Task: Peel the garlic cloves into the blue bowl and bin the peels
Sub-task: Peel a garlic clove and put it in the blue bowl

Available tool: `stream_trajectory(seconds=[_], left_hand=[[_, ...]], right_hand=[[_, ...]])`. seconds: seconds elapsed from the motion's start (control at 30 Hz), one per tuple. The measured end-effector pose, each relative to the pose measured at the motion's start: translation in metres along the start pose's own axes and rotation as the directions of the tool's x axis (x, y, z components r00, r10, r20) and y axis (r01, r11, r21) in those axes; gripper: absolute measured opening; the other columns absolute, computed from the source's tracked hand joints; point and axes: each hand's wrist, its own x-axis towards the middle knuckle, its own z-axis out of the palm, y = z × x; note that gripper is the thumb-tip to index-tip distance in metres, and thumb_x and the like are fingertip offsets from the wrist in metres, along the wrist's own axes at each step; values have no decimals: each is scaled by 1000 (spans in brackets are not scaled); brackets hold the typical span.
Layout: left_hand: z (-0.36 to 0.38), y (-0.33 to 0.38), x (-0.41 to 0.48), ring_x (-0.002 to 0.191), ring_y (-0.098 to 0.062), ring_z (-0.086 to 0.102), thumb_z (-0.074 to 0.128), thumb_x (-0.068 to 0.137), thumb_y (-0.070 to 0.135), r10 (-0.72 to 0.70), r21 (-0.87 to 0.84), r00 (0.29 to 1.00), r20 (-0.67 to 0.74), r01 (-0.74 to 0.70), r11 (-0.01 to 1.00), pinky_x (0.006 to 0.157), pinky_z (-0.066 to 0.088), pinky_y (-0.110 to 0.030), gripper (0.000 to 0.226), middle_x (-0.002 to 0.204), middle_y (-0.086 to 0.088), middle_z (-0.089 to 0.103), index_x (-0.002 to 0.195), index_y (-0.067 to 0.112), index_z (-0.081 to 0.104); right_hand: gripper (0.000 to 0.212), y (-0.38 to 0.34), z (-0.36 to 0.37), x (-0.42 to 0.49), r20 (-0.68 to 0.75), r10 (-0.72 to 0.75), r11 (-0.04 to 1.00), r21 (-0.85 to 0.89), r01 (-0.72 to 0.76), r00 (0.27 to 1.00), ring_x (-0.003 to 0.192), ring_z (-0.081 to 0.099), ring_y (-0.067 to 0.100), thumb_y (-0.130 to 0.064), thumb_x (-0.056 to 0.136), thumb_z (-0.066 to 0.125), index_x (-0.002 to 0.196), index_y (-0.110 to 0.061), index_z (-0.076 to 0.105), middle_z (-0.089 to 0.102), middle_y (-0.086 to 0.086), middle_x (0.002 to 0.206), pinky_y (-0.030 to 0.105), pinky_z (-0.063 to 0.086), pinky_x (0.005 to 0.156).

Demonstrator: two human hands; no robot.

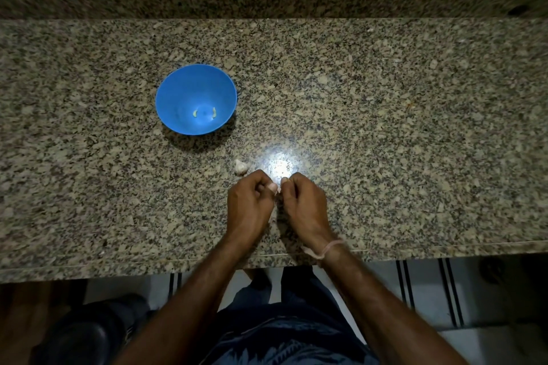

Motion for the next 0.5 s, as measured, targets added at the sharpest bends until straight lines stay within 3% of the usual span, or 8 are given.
stream_trajectory(seconds=[0.07, 0.17, 0.23, 0.4, 0.5], left_hand=[[1, 0, 0, 61, -16, 58, 67, 94, 14, -77, -33, 997, 17, 77, 996, 58, 46, -29, 23, 65, 1, 64, 73, 19, 61], [0, 5, -8, 61, -17, 52, 62, 92, 4, 137, 57, 990, -18, -136, 989, 54, 39, -31, 24, 64, 3, 56, 73, 16, 53], [0, 4, -8, 60, -17, 49, 61, 91, 1, 194, 74, 981, -28, -191, 979, 54, 35, -31, 26, 64, 3, 52, 73, 16, 49], [3, 4, -7, 61, -15, 54, 65, 92, 6, 68, 17, 996, -57, -67, 998, 55, 41, -29, 27, 63, 4, 57, 72, 19, 53], [4, 5, -7, 68, -17, 64, 68, 94, 12, -65, -63, 997, -44, 62, 996, 62, 52, -33, 24, 68, 2, 65, 74, 20, 59]], right_hand=[[39, 1, 1, 0, -6, -10, 1000, -15, 9, 1000, 56, 35, 9, -26, 107, 53, 69, -20, 46, 45, -6, 60, 32, 27, 51], [42, 5, 1, 6, 54, 142, 985, 95, -147, 988, 57, 41, 12, -25, 103, 57, 62, -21, 47, 46, -5, 58, 30, 33, 56], [38, 5, 1, 6, 82, 175, 975, 123, -184, 981, 58, 42, 15, -25, 102, 57, 64, -19, 52, 48, -2, 59, 33, 35, 58], [40, 1, 1, 1, 51, 125, 987, 99, -130, 991, 57, 41, 9, -26, 105, 56, 66, -20, 49, 49, -8, 61, 28, 32, 52], [37, 3, 3, 1, 30, 101, 990, 98, -104, 994, 63, 48, 14, -26, 106, 55, 70, -16, 53, 54, -2, 65, 36, 40, 58]])
